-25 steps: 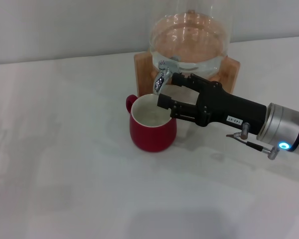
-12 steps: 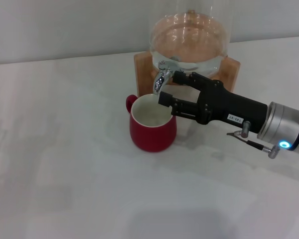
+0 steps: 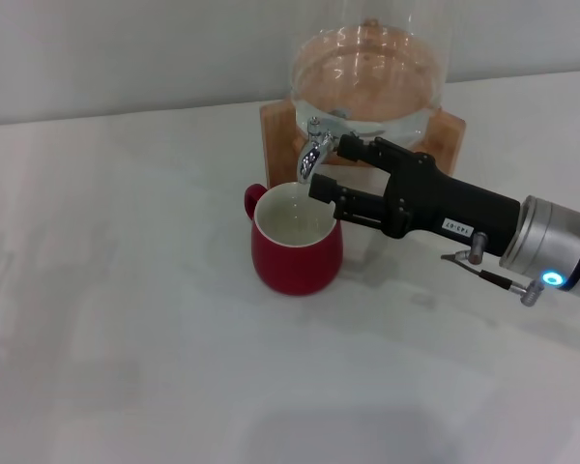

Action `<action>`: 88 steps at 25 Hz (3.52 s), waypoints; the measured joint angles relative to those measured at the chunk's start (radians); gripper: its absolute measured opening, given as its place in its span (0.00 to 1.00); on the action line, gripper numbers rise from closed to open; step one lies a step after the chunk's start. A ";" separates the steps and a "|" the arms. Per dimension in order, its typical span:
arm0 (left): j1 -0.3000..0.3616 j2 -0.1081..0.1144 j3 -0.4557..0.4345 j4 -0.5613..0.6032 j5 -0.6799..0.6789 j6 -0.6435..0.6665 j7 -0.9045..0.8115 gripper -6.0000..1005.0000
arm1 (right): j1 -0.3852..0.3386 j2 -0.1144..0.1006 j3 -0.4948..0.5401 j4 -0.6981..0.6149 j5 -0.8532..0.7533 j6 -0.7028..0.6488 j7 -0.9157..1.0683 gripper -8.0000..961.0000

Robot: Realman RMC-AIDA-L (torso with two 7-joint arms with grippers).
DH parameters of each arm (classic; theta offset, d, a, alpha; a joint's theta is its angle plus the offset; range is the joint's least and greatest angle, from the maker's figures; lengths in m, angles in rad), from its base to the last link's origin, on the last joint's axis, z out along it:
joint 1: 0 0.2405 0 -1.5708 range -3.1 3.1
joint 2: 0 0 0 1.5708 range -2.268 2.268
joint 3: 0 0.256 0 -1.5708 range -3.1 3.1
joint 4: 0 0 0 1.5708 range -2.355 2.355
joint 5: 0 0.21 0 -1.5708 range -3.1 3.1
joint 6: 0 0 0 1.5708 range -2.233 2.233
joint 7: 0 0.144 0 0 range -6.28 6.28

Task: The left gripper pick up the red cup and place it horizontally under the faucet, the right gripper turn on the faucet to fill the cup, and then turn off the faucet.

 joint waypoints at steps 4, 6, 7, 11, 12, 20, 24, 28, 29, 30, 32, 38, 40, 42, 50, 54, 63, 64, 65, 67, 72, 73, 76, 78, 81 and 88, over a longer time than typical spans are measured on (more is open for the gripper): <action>0.000 0.000 0.000 0.000 0.000 0.000 0.000 0.88 | 0.000 0.000 0.000 0.000 0.003 0.000 -0.001 0.91; 0.000 0.000 0.000 0.000 0.000 0.000 0.000 0.88 | -0.001 0.000 0.000 0.000 0.003 0.000 -0.001 0.91; 0.000 0.000 0.000 0.000 0.000 0.000 0.000 0.88 | -0.001 0.000 0.000 0.000 0.003 0.000 -0.001 0.91; 0.000 0.000 0.000 0.000 0.000 0.000 0.000 0.88 | -0.001 0.000 0.000 0.000 0.004 0.000 -0.002 0.91; 0.000 0.000 0.000 0.000 0.000 0.000 0.000 0.88 | -0.001 0.000 0.000 0.000 0.005 0.000 -0.002 0.91; 0.000 0.000 0.000 0.000 0.000 0.000 0.000 0.88 | -0.002 0.000 0.000 0.000 0.006 0.000 -0.003 0.91; 0.000 0.000 0.000 0.000 0.000 0.000 0.000 0.88 | -0.002 0.000 0.000 0.000 0.006 0.000 -0.005 0.91; 0.000 0.000 0.000 0.000 0.000 0.000 0.001 0.88 | -0.002 0.000 0.000 0.000 0.006 0.000 -0.008 0.91; 0.000 0.000 0.000 0.000 0.000 0.000 0.001 0.88 | -0.002 0.000 0.000 0.000 0.006 0.000 -0.008 0.91; 0.000 0.000 0.000 0.000 0.000 0.000 0.001 0.88 | -0.002 0.000 0.000 0.000 0.007 0.000 -0.009 0.91; 0.000 0.000 0.000 0.000 0.000 0.000 0.001 0.88 | -0.002 0.000 0.000 0.000 0.011 0.000 -0.009 0.91; 0.000 0.000 0.000 0.000 0.000 0.000 0.002 0.88 | -0.004 0.000 0.000 0.000 0.016 -0.001 -0.011 0.91; 0.000 0.000 0.000 0.000 0.000 0.000 0.002 0.88 | -0.005 0.000 0.000 0.000 0.016 -0.005 -0.012 0.91; 0.000 0.000 0.000 0.000 0.000 0.000 0.002 0.88 | -0.007 0.000 -0.002 0.000 0.016 -0.013 -0.013 0.91; 0.000 0.000 0.000 0.000 0.000 0.000 0.002 0.88 | -0.032 0.000 -0.020 0.003 0.010 -0.071 -0.014 0.91; 0.000 0.000 0.000 0.000 0.000 0.000 0.002 0.88 | -0.053 -0.001 -0.020 0.001 0.010 -0.085 -0.017 0.91; 0.002 0.000 0.000 0.000 0.000 0.000 0.002 0.88 | -0.088 -0.016 0.082 0.001 0.012 -0.087 -0.025 0.91; 0.003 0.001 0.000 0.000 0.000 0.000 0.002 0.88 | -0.091 -0.020 0.107 0.002 0.011 -0.086 -0.026 0.91; 0.004 0.001 -0.001 0.000 0.000 0.000 0.002 0.88 | -0.091 -0.020 0.107 0.002 0.011 -0.086 -0.026 0.91; 0.005 0.001 -0.003 0.000 0.000 0.000 0.002 0.88 | -0.094 -0.023 0.127 0.002 0.010 -0.083 -0.027 0.91; 0.006 0.003 -0.009 0.000 -0.004 0.001 0.002 0.88 | -0.109 -0.027 0.200 -0.001 0.009 -0.078 -0.036 0.91; 0.006 0.003 -0.010 0.000 -0.005 0.001 0.002 0.88 | -0.110 -0.029 0.213 -0.001 0.009 -0.078 -0.038 0.91; 0.006 0.004 -0.013 0.000 -0.009 0.001 0.001 0.88 | -0.114 -0.036 0.252 -0.001 0.009 -0.078 -0.040 0.91; 0.006 0.004 -0.014 0.000 -0.010 0.001 0.001 0.88 | -0.116 -0.038 0.280 0.001 0.009 -0.078 -0.044 0.91; 0.003 0.005 -0.020 0.000 -0.012 0.002 0.000 0.88 | -0.121 -0.041 0.321 0.005 0.008 -0.073 -0.051 0.91; -0.002 0.007 -0.071 0.000 -0.012 0.002 -0.001 0.88 | -0.127 -0.043 0.436 0.000 0.010 -0.020 -0.076 0.91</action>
